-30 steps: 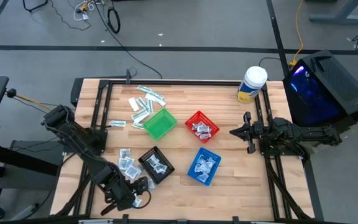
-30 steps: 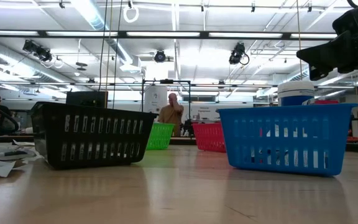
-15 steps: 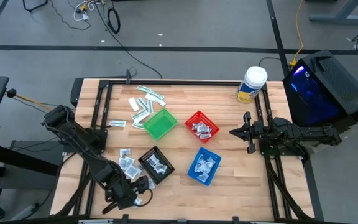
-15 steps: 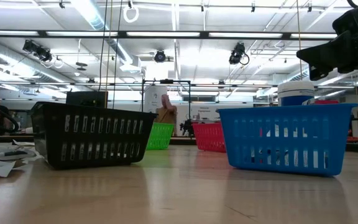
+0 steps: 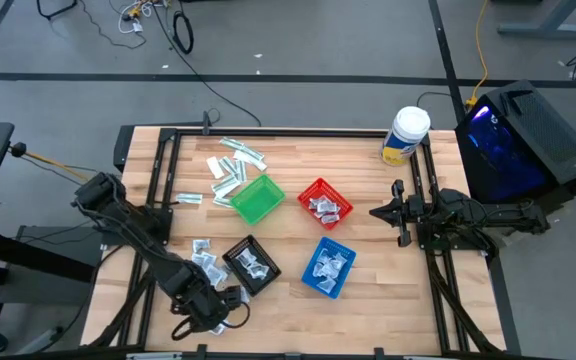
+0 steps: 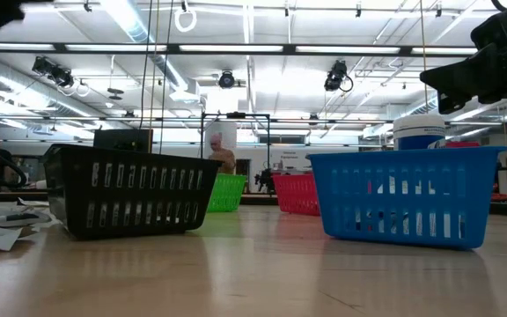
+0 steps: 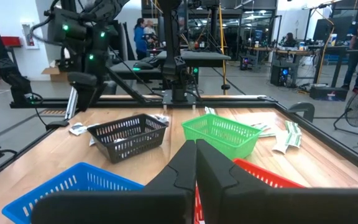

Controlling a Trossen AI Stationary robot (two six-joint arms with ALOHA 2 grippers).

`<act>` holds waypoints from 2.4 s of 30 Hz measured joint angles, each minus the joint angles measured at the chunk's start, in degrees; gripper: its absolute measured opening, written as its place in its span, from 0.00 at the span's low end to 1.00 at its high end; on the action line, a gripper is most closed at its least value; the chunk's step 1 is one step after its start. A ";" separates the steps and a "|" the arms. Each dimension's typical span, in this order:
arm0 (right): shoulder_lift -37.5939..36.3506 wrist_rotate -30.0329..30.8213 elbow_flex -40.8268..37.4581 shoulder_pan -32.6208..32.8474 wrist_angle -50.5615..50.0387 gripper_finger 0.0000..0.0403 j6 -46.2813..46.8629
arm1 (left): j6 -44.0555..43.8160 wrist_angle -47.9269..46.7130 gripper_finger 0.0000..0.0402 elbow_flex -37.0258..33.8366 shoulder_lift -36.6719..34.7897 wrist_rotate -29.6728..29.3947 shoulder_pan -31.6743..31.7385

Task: Pick & Place First Aid Supplies
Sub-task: Put the black towelette pack into the black bin

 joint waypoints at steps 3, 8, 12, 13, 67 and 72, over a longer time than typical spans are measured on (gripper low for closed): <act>0.00 0.02 0.00 0.00 0.04 0.03 0.02 | 1.77 -0.46 0.97 -0.04 1.97 0.07 -0.61; 0.00 0.00 0.00 0.02 0.02 0.03 0.00 | 5.06 -0.62 0.97 -0.04 4.34 0.10 -2.39; 0.00 0.02 0.00 0.00 0.02 0.03 0.00 | 7.69 -0.65 0.97 -0.11 5.70 -0.16 -4.74; 0.00 0.02 0.00 0.00 0.02 0.03 0.02 | 8.27 -0.64 0.97 -0.11 5.91 -0.28 -5.36; 0.00 0.02 0.00 0.02 0.02 0.03 0.02 | 6.44 -0.09 0.84 -3.63 9.32 -0.64 -3.39; 0.00 0.02 0.00 0.02 0.02 0.03 0.00 | 6.43 -0.30 0.75 -3.63 9.34 -0.55 -3.41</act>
